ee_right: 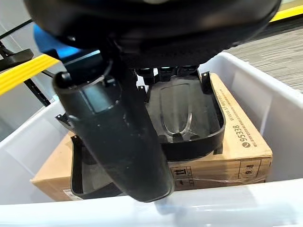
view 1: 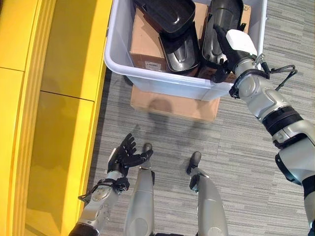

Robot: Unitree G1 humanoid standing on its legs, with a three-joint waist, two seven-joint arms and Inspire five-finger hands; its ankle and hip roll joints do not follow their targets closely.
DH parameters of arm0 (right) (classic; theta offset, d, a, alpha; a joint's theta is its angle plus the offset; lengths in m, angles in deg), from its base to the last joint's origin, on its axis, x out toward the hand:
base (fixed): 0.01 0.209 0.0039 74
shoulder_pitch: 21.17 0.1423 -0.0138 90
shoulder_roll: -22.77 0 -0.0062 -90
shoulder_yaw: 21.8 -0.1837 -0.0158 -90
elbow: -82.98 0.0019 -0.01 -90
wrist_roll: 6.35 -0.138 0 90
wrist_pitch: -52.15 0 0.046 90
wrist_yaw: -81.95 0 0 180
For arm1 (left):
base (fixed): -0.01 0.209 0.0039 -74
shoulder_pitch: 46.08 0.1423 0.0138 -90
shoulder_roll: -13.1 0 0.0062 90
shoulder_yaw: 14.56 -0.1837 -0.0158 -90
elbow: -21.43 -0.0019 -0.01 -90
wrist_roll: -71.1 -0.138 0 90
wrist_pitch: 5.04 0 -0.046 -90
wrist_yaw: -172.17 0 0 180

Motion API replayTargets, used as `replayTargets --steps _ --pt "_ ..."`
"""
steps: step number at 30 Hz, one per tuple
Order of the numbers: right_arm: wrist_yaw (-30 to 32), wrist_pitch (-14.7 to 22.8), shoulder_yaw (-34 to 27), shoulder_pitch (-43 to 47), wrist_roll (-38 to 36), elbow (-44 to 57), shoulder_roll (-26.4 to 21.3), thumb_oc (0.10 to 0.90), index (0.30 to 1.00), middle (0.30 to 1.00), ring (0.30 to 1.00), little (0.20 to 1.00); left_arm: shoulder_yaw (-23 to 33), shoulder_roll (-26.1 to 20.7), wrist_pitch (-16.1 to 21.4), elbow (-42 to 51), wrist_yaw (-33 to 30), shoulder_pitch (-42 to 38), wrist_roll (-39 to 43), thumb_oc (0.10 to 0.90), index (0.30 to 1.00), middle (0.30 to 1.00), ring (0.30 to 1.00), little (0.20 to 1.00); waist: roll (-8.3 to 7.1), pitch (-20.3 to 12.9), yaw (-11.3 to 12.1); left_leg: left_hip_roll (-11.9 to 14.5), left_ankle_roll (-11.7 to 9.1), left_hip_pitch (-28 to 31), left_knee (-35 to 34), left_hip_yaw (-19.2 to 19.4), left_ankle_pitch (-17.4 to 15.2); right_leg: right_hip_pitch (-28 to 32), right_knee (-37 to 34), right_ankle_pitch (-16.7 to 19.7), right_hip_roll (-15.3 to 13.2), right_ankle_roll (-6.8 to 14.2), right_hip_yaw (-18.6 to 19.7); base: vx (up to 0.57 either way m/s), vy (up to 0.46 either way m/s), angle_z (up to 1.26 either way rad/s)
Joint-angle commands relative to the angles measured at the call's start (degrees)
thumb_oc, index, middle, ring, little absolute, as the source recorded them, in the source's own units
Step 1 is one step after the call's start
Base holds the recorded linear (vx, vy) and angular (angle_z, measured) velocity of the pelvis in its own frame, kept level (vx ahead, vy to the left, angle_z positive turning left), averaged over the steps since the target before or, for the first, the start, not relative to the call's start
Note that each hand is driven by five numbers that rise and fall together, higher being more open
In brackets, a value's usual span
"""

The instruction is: Move parts from the plastic box to the shelf.

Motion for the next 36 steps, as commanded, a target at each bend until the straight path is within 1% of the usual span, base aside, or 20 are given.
replayTargets --steps 1,9,17,27,36 --pt "5.0 1.6 2.8 12.4 2.0 -1.0 -5.2 0.900 1.000 1.000 1.000 1.000 0.6 -3.8 4.8 6.6 -0.2 2.8 0.6 0.900 1.000 1.000 1.000 1.000 0.68 0.2 1.1 1.3 1.9 0.9 6.7 -1.9 -9.0 2.4 1.8 -3.0 -3.6 3.5 2.4 0.00 0.000 0.00" --pt "5.7 1.5 3.3 13.0 2.3 -2.7 -4.7 0.900 1.000 1.000 1.000 1.000 0.7 -3.8 4.9 6.8 -0.7 2.9 0.4 0.900 1.000 1.000 1.000 1.000 0.86 0.2 1.3 1.1 1.9 -0.8 7.0 -2.5 -8.8 1.0 2.8 -3.4 -3.8 3.5 1.9 0.00 -0.008 0.04" --pt "6.6 1.5 3.6 14.0 1.0 -5.8 -4.6 0.900 1.000 1.000 1.000 1.000 0.2 -4.1 5.2 7.6 -1.0 2.7 0.6 0.900 1.000 1.000 1.000 1.000 1.23 0.2 1.6 0.7 2.2 -2.6 8.0 -2.9 -9.0 -0.3 3.9 -3.7 -3.9 3.4 1.8 0.01 0.002 0.04" --pt "7.0 1.4 5.1 15.4 1.4 -7.7 -4.5 0.900 1.000 1.000 1.000 1.000 0.1 -3.9 5.4 7.8 -1.4 2.5 0.9 0.900 1.000 1.000 1.000 1.000 1.56 0.2 1.8 0.2 2.3 -4.4 8.8 -3.3 -9.0 -1.8 4.7 -4.0 -4.1 3.2 2.0 0.00 0.003 0.01" --pt "7.2 1.6 6.7 17.4 1.1 -8.8 -4.5 0.900 1.000 1.000 1.000 1.000 0.0 -3.8 5.9 7.2 -1.5 2.5 1.4 0.900 1.000 1.000 1.000 1.000 1.54 0.2 1.8 0.1 2.3 -4.7 8.9 -3.3 -9.0 -2.9 5.5 -4.2 -4.0 3.1 2.2 0.00 0.002 0.02"
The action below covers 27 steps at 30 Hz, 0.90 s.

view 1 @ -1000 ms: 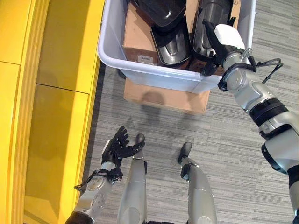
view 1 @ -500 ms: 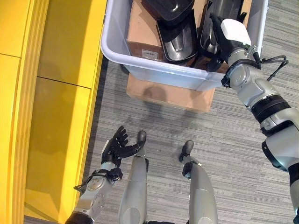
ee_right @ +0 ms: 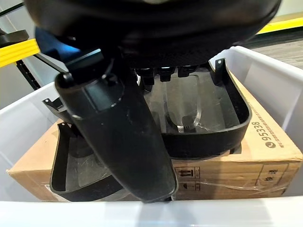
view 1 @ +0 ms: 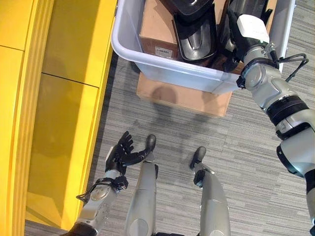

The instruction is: Move parts from the plastic box to the shelf.

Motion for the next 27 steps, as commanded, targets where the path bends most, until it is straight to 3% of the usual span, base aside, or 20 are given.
replayTargets --steps 1,27 --pt "4.0 1.6 2.9 10.3 1.1 -0.4 -4.6 0.900 1.000 1.000 1.000 1.000 0.1 -2.6 4.0 7.0 -0.1 2.7 1.1 0.900 1.000 1.000 1.000 1.000 1.03 -0.1 0.4 1.5 2.3 2.8 5.8 -0.9 -8.9 3.9 1.1 -2.5 -2.5 3.2 3.7 0.00 0.000 0.00" --pt "4.9 2.1 6.4 14.9 -0.2 -3.5 -7.3 0.900 1.000 1.000 1.000 1.000 0.2 -3.0 4.7 7.2 -0.1 3.7 1.9 0.900 1.000 1.000 1.000 1.000 0.84 -0.1 0.2 1.4 2.1 1.5 6.6 -1.2 -8.9 2.5 2.8 -3.3 -2.4 3.1 3.8 0.00 0.000 0.00"
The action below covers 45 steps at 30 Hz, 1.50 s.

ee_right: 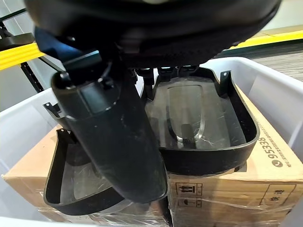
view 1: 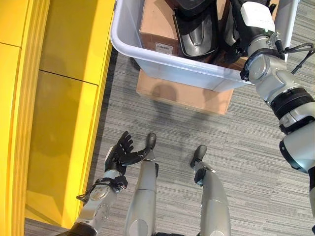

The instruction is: Move parts from the plastic box to the shelf.

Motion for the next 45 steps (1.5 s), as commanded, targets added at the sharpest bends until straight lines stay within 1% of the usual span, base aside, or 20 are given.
replayTargets --steps 1,14,15,16,17,20,22,23,24,37,38,45 --pt "4.4 1.0 4.0 11.8 0.0 -1.2 -6.8 0.900 1.000 1.000 1.000 1.000 0.7 -2.9 4.4 7.2 -0.1 3.7 0.1 0.900 1.000 1.000 1.000 1.000 0.86 -0.1 0.2 1.6 2.1 2.3 5.6 -1.1 -8.9 3.2 2.1 -3.3 -2.1 3.1 3.7 0.00 0.000 0.00" --pt "5.0 0.8 3.5 10.8 -0.4 -3.9 -6.0 0.900 1.000 1.000 1.000 1.000 0.8 -2.9 4.7 8.0 -0.5 4.4 0.3 0.900 1.000 1.000 1.000 1.000 1.68 -0.1 0.5 1.4 2.0 -0.3 6.8 -1.7 -8.7 0.7 3.7 -3.9 -2.1 2.8 3.6 0.01 -0.003 0.01" --pt "4.9 0.8 3.5 10.4 -0.5 -4.2 -5.9 0.900 1.000 1.000 1.000 1.000 0.7 -2.9 4.7 7.7 -0.6 4.6 0.2 0.900 1.000 1.000 1.000 1.000 1.85 -0.1 0.6 1.6 1.9 0.7 7.3 -1.8 -10.5 1.3 4.7 -5.7 -2.0 3.2 4.0 0.00 0.000 0.00" --pt "5.0 0.8 3.5 10.6 -0.4 -4.5 -5.9 0.900 1.000 1.000 1.000 1.000 0.7 -2.9 4.8 7.7 -0.6 4.4 0.2 0.900 1.000 1.000 1.000 1.000 1.85 -0.1 0.5 1.3 2.0 -0.9 7.2 -1.7 -8.8 0.1 4.2 -4.1 -2.1 2.8 3.6 0.08 -0.018 0.01" --pt "5.0 0.7 3.5 10.3 -0.5 -4.6 -5.7 0.900 1.000 1.000 1.000 1.000 0.6 -2.8 4.7 7.6 -0.6 4.6 0.3 0.900 1.000 1.000 1.000 1.000 1.96 -0.1 0.6 1.5 1.9 0.2 7.6 -1.8 -10.6 0.8 5.2 -5.8 -2.0 3.2 4.1 0.00 0.000 0.00" --pt "5.2 0.7 3.2 10.0 -0.9 -5.6 -5.4 0.900 1.000 1.000 1.000 1.000 0.4 -2.8 4.8 7.5 -0.8 4.5 0.2 0.900 1.000 1.000 1.000 1.000 2.07 -0.1 0.7 1.5 1.9 -0.4 7.8 -2.0 -10.6 0.2 5.6 -6.0 -1.9 3.2 4.1 0.03 -0.017 0.02" --pt "5.2 0.7 3.1 9.7 -0.9 -5.9 -5.3 0.900 1.000 1.000 1.000 1.000 0.3 -2.8 4.8 7.7 -0.9 4.5 0.1 0.900 1.000 1.000 1.000 1.000 2.12 -0.1 0.6 1.4 1.9 -0.8 7.9 -2.1 -10.6 -0.2 5.8 -6.1 -1.9 3.2 4.2 -0.04 0.004 -0.01" --pt "5.3 0.7 3.1 9.9 -0.9 -5.9 -5.4 0.900 1.000 1.000 1.000 1.000 0.4 -2.9 4.8 7.8 -0.9 4.2 0.1 0.900 1.000 1.000 1.000 1.000 2.05 -0.1 0.6 1.3 2.0 -2.1 7.6 -2.1 -8.8 -1.2 5.1 -4.5 -2.0 2.7 3.8 0.00 0.000 0.00" --pt "5.3 0.7 3.1 9.3 -0.8 -6.1 -5.3 0.900 1.000 1.000 1.000 1.000 0.2 -2.9 4.9 8.0 -0.8 4.7 0.1 0.900 1.000 1.000 1.000 1.000 2.30 -0.1 0.7 1.5 1.9 -1.2 8.1 -2.2 -10.7 -0.6 6.1 -6.3 -1.9 3.1 4.1 0.00 0.000 0.00" --pt "5.3 0.5 2.5 7.6 -0.6 -8.1 -4.1 0.900 1.000 1.000 1.000 1.000 0.0 -2.8 4.9 8.2 -1.2 5.0 0.3 0.900 1.000 1.000 1.000 1.000 2.66 -0.1 0.6 1.3 1.8 -3.5 9.4 -2.6 -10.8 -2.9 7.8 -6.9 -1.8 2.9 4.1 0.01 -0.002 0.00" --pt "5.2 0.5 2.3 7.2 -0.7 -7.9 -3.9 0.400 0.300 0.300 0.300 0.300 0.0 -2.7 4.9 8.0 -1.2 5.0 0.3 0.900 1.000 1.000 1.000 1.000 2.63 -0.1 0.6 1.3 1.8 -3.7 9.4 -2.6 -10.7 -3.2 8.0 -7.0 -1.8 2.9 4.1 0.00 0.000 0.00" --pt "4.6 0.3 2.2 6.3 -0.6 -6.9 -3.2 0.400 0.300 0.300 0.300 0.300 0.1 -2.8 5.1 8.1 -1.4 5.2 0.3 0.900 1.000 1.000 1.000 1.000 2.54 -0.1 0.3 1.2 1.7 -4.2 9.8 -2.5 -10.8 -4.0 8.7 -7.0 -1.9 2.8 4.1 0.00 0.000 0.00"
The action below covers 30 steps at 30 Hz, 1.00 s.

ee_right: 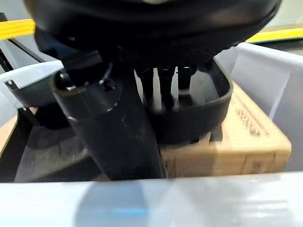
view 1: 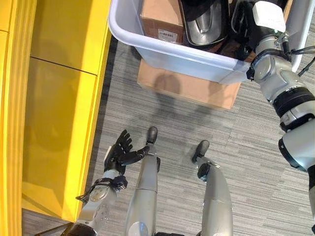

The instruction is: Move parts from the plastic box to the shelf.

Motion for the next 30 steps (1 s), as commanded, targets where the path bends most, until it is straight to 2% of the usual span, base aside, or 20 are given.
replayTargets --steps 1,10,16,17,18,19,20,27,30 --pt "-0.3 0.1 2.5 5.0 -0.5 -0.6 -3.8 0.400 0.300 0.300 0.300 0.300 0.3 -2.6 3.8 6.8 -0.2 4.4 0.2 0.900 1.000 1.000 1.000 1.000 2.48 -0.2 0.2 2.3 1.9 3.2 3.9 -1.8 -9.0 3.4 1.7 -4.2 -0.6 3.3 4.1 0.00 0.000 0.00" --pt "-0.3 0.1 1.7 4.1 -0.6 1.3 -4.2 0.400 0.300 0.300 0.300 0.300 0.1 -3.2 3.5 6.4 0.2 4.6 -0.1 0.900 1.000 1.000 1.000 1.000 2.27 -0.2 0.2 2.4 2.0 3.9 4.5 -1.7 -9.3 4.1 1.8 -4.2 -0.5 3.3 4.0 0.00 0.000 0.00" --pt "-0.6 -0.4 1.1 3.5 0.2 3.0 -4.6 0.400 0.300 0.300 0.300 0.300 -0.2 -4.0 2.7 6.0 1.1 3.9 0.1 0.900 1.000 1.000 1.000 1.000 2.01 -0.2 0.3 2.4 2.0 7.0 4.4 -1.3 -9.6 7.2 1.7 -4.3 -0.6 3.2 4.1 -0.02 0.004 -0.01" --pt "-0.8 -0.4 0.9 4.0 0.2 3.3 -4.9 0.400 0.300 0.300 0.300 0.300 0.1 -4.2 2.6 5.7 1.3 3.4 0.1 0.900 1.000 1.000 1.000 1.000 1.81 -0.2 0.2 2.3 2.2 6.3 3.9 -1.3 -7.8 6.7 0.8 -2.5 -0.8 2.7 3.8 -0.10 0.015 -0.02" --pt "-0.8 -0.4 1.0 4.1 0.4 3.9 -5.1 0.400 0.300 0.300 0.300 0.300 0.0 -4.3 2.6 5.9 1.6 3.3 0.2 0.900 1.000 1.000 1.000 1.000 1.66 -0.2 0.2 2.2 2.2 7.1 3.8 -1.3 -7.9 7.4 0.6 -2.5 -0.8 2.7 3.8 0.00 0.000 0.00" --pt "-0.9 -0.4 1.1 3.8 0.4 3.9 -4.9 0.400 0.300 0.300 0.300 0.300 -0.1 -4.3 2.6 5.9 1.6 3.6 0.2 0.900 1.000 1.000 1.000 1.000 1.74 -0.2 0.2 2.4 2.1 8.4 4.1 -1.3 -9.6 8.4 1.4 -4.2 -0.6 3.2 4.1 -0.02 -0.005 -0.03" --pt "-0.9 -0.4 1.1 4.2 0.5 4.3 -5.1 0.400 0.300 0.300 0.300 0.300 0.1 -4.6 2.5 5.9 1.6 3.3 0.1 0.900 1.000 1.000 1.000 1.000 1.56 -0.2 0.2 2.3 2.2 8.0 3.6 -1.2 -7.9 8.2 0.5 -2.5 -0.8 2.7 3.7 -0.01 -0.009 -0.04" --pt "-2.0 0.2 1.0 5.2 1.3 7.3 -6.5 0.400 0.300 0.300 0.300 0.300 0.9 -6.2 1.6 5.6 3.4 2.3 -0.3 0.900 1.000 1.000 1.000 1.000 0.49 -0.2 0.0 2.6 1.9 19.5 -2.4 -0.4 -6.7 19.6 -5.6 -0.8 -1.0 3.5 3.4 -0.01 -0.006 -0.01" --pt "-2.4 0.4 0.8 5.0 1.4 8.3 -6.7 0.400 0.300 0.300 0.300 0.300 1.0 -6.5 1.4 5.4 3.8 2.1 -0.6 0.900 1.000 1.000 1.000 1.000 0.30 -0.2 -0.2 2.7 1.9 22.3 -3.9 -0.3 -6.3 22.1 -7.1 -0.3 -0.9 3.7 3.3 0.01 -0.004 -0.01"
